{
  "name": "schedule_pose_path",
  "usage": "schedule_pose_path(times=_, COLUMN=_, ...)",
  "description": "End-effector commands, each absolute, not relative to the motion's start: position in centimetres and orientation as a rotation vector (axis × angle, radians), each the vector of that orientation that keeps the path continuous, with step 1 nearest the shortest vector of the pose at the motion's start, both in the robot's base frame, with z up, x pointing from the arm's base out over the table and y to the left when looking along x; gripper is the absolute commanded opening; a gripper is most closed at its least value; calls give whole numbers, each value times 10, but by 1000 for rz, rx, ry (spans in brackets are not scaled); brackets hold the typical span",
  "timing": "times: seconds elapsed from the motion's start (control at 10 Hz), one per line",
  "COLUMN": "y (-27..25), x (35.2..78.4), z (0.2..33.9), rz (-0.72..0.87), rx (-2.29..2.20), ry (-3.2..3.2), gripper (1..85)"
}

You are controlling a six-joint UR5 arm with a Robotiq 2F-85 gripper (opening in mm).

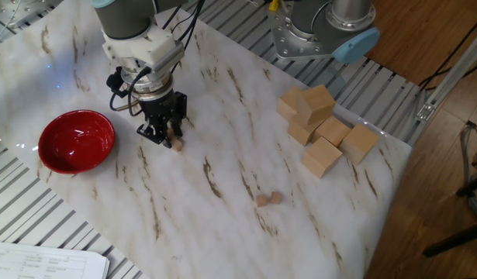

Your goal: Stack the blocks into a pyramid shape

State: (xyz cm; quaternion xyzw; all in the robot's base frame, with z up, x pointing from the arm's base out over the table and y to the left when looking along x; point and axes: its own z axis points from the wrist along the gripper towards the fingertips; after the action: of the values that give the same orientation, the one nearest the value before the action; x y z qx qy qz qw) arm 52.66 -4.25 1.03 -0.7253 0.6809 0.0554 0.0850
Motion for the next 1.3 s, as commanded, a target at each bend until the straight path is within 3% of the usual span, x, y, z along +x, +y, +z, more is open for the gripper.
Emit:
schedule_pose_path(times=0.0, y=-42, x=528, z=12, rz=171, rx=-2137, ry=2045, gripper=363)
schedule_pose_path(times=1.0, y=-42, x=527, z=11, rz=173, rx=-2120, ry=2063, gripper=297)
schedule_pose_path(times=1.2, y=-42, x=528, z=12, rz=171, rx=-2140, ry=2036, gripper=377)
